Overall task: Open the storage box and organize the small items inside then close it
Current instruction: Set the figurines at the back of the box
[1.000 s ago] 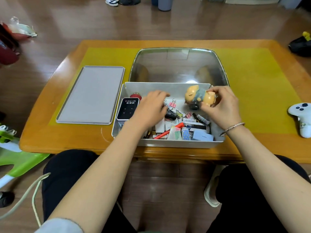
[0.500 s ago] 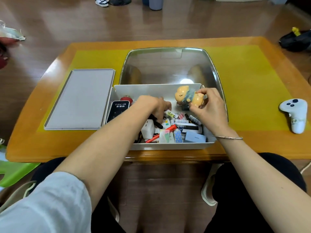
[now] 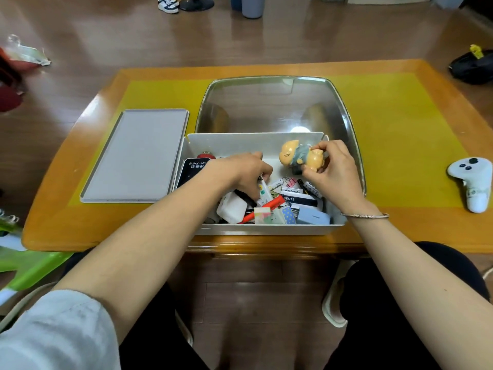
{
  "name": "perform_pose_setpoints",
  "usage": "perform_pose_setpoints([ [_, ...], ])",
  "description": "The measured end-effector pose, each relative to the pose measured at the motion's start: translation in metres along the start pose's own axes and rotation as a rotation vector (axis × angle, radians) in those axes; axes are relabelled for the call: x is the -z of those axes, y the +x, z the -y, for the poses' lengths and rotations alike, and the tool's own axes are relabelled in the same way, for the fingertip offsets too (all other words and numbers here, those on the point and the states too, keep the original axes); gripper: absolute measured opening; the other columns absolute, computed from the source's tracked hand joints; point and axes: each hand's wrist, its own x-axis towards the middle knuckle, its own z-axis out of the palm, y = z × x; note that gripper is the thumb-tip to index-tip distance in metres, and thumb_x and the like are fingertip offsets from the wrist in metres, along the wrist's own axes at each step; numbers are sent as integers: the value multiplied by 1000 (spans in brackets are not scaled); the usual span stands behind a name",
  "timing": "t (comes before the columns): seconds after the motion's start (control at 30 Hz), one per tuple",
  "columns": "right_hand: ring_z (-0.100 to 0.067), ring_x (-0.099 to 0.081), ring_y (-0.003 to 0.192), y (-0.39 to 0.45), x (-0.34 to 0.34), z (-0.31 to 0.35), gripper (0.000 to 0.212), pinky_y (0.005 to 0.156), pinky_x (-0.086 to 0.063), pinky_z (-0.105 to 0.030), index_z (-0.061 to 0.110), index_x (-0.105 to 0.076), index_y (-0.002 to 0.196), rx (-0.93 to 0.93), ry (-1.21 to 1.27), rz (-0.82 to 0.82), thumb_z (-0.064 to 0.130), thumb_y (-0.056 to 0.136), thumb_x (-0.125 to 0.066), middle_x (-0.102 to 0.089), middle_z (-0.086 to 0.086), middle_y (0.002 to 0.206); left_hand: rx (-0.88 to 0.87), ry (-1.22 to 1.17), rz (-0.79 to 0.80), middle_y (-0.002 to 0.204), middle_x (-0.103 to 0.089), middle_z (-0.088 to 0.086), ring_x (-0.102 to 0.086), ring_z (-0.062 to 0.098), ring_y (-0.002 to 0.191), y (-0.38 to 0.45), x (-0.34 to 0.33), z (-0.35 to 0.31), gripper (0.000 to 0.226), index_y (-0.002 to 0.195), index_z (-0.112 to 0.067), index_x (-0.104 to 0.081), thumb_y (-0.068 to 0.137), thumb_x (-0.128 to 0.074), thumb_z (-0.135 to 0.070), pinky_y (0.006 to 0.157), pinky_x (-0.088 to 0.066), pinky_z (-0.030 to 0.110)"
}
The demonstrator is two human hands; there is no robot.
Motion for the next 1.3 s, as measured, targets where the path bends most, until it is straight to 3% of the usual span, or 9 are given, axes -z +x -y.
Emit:
perform_pose_setpoints([
  [0.23,-10,-49,83,0,-1,-1,40,69,-48,-31,16,-57,103,7,-9,19,25,67,-73,-44,7,98,-87,47,-214,102,-51,2,-50,23,96,-41,6,-11,26,103,-24,-57,81,-70,-27,65,-31,30],
  [0.4,-11,-49,84,0,-1,-1,39,70,-50,-34,16,-57,102,0,8,17,24,67,-73,-45,7,98,-61,243,-379,117,-54,4,-50,24,104,-63,-11,-19,32,117,-25,-51,89,-61,-37,79,-38,34],
  [0.53,-10,-49,81,0,-2,-1,38,69,-49,-35,17,-57,101,-4,26,5,25,66,-71,-45,8,97,18,132,-70,122,-54,1,-48,24,115,-66,-9,-18,60,126,-29,-51,79,-59,-65,98,-29,44],
  [0.63,-7,-47,80,0,-1,-1,37,69,-48,-33,18,-57,101,-6,33,-14,26,66,-70,-44,9,97,110,-40,141,137,-52,5,-38,24,133,-52,-4,-18,76,126,-22,-60,83,-32,-78,112,-15,48],
  [0.8,-7,-49,80,0,0,1,37,68,-51,-33,17,-58,101,-22,63,-40,23,67,-71,-45,8,98,156,-262,-22,104,-62,15,-57,32,105,-25,-11,-24,61,92,-4,-62,101,-24,-51,88,-42,39],
  [0.9,-10,-52,81,0,0,1,38,69,-53,-36,14,-58,103,-29,84,-64,20,68,-71,-46,6,101,167,-233,-141,123,-54,16,-48,35,115,-5,-13,-29,37,110,-9,-54,100,-39,-42,94,-41,43],
  [1.03,-11,-54,84,0,0,1,38,71,-53,-38,13,-58,105,-36,94,-72,17,69,-71,-46,5,102,263,-202,39,151,-30,13,-24,36,140,17,-14,-40,64,148,-23,-24,95,-33,-59,109,-27,51],
  [1.13,-13,-54,83,0,0,1,38,71,-53,-39,13,-58,105,-36,82,-61,18,69,-70,-46,5,102,282,-171,196,156,-20,10,-24,37,141,22,-11,-42,75,151,-43,-3,87,-29,-75,111,-25,52],
  [1.3,-13,-54,86,0,2,2,40,72,-53,-37,13,-57,107,-47,76,-49,19,70,-72,-48,0,106,223,-130,317,154,-26,6,-28,33,140,13,-9,-40,73,149,-49,-11,85,-31,-78,112,-26,49],
])
